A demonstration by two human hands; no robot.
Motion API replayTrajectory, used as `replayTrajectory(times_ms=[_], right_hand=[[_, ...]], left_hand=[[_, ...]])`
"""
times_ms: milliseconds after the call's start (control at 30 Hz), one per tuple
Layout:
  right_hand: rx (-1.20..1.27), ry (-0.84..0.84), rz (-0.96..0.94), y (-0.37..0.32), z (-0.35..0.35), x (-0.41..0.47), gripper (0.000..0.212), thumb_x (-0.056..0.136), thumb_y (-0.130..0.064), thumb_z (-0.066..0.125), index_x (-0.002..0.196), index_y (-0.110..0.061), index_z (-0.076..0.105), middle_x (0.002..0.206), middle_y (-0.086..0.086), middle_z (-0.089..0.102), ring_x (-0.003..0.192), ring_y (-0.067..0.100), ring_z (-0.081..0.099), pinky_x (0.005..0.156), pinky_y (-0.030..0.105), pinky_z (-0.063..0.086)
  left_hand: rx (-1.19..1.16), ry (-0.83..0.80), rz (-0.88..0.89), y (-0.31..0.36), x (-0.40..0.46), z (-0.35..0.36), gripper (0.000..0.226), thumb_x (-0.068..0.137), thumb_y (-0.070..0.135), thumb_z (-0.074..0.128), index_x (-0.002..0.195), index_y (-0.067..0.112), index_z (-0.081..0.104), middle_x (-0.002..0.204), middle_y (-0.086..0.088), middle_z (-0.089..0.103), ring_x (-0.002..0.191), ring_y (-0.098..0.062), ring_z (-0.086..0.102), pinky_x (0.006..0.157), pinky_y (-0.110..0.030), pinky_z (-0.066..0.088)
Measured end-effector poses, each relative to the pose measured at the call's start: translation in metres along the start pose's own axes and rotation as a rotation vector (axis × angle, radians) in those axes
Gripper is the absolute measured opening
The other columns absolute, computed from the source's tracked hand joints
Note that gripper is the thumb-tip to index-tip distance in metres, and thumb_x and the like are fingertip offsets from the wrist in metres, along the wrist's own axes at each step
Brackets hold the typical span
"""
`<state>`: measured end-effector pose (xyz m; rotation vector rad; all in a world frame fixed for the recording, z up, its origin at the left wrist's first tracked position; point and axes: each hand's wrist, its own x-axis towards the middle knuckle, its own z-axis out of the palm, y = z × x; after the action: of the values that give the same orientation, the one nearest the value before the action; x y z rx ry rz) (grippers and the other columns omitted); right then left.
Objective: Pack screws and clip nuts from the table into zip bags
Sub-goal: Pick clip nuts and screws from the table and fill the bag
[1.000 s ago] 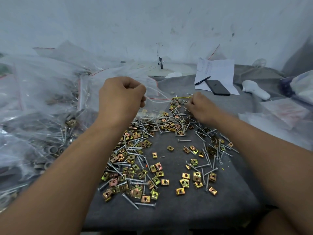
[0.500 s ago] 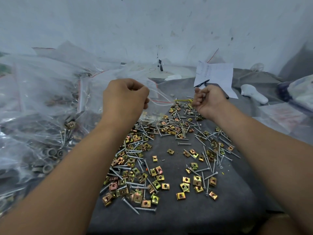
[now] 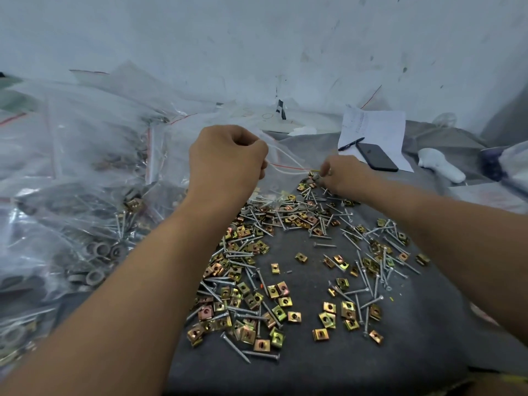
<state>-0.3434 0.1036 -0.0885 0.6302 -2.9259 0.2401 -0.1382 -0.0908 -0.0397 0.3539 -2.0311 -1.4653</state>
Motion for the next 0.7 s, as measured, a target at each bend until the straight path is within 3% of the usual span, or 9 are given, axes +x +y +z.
replayTrajectory(times_ms=[100,233,367,500,600,700], right_hand=[[-0.040,-0.004,0.031,0.001,0.003,0.000,0.032,0.095,-0.039,0.072,0.098,-0.007,0.078,0.098,0.014,0.073,0.093,0.030,0.064,0.073,0.034,0.048],[0.020,0.031,0.093,0.005,0.008,0.000,0.025,0.096,-0.030,0.072,0.096,-0.006,0.081,0.092,0.017,0.074,0.086,0.029,0.065,0.073,0.033,0.049],[0.040,0.082,0.097,0.012,0.014,-0.004,0.022,0.098,-0.030,0.070,0.086,-0.013,0.079,0.083,0.011,0.071,0.076,0.025,0.063,0.070,0.036,0.052],[0.090,0.191,0.100,0.019,0.020,-0.011,0.037,0.097,-0.034,0.071,0.071,-0.008,0.069,0.072,0.012,0.067,0.072,0.028,0.063,0.068,0.040,0.052],[0.166,0.241,0.116,0.027,0.018,-0.019,0.048,0.092,-0.043,0.074,0.066,-0.004,0.065,0.063,0.015,0.065,0.065,0.031,0.062,0.058,0.033,0.044],[0.158,0.215,0.054,0.028,0.014,-0.027,0.044,0.089,-0.046,0.076,0.066,-0.010,0.066,0.061,0.010,0.065,0.060,0.024,0.061,0.056,0.030,0.042]], left_hand=[[-0.011,0.008,-0.011,0.001,0.000,-0.002,0.015,0.094,0.010,0.069,0.082,0.014,0.078,0.066,-0.003,0.075,0.057,-0.011,0.072,0.064,-0.028,0.061],[-0.007,-0.002,-0.016,0.001,0.000,-0.002,0.015,0.094,0.011,0.069,0.083,0.014,0.079,0.066,-0.003,0.076,0.059,-0.011,0.073,0.066,-0.029,0.062],[-0.011,0.001,-0.023,0.000,0.001,-0.004,0.015,0.094,0.011,0.069,0.083,0.014,0.079,0.066,-0.002,0.076,0.059,-0.012,0.074,0.066,-0.030,0.061],[-0.009,0.000,-0.027,0.000,0.001,-0.003,0.015,0.094,0.011,0.069,0.083,0.015,0.079,0.066,-0.002,0.076,0.058,-0.011,0.073,0.066,-0.030,0.062],[-0.004,0.000,-0.031,0.001,0.001,-0.002,0.016,0.093,0.011,0.069,0.082,0.014,0.079,0.065,-0.001,0.075,0.057,-0.010,0.073,0.066,-0.030,0.062],[-0.012,0.012,-0.037,0.002,0.002,-0.003,0.016,0.093,0.010,0.069,0.081,0.013,0.078,0.064,-0.002,0.075,0.057,-0.011,0.073,0.064,-0.029,0.060]])
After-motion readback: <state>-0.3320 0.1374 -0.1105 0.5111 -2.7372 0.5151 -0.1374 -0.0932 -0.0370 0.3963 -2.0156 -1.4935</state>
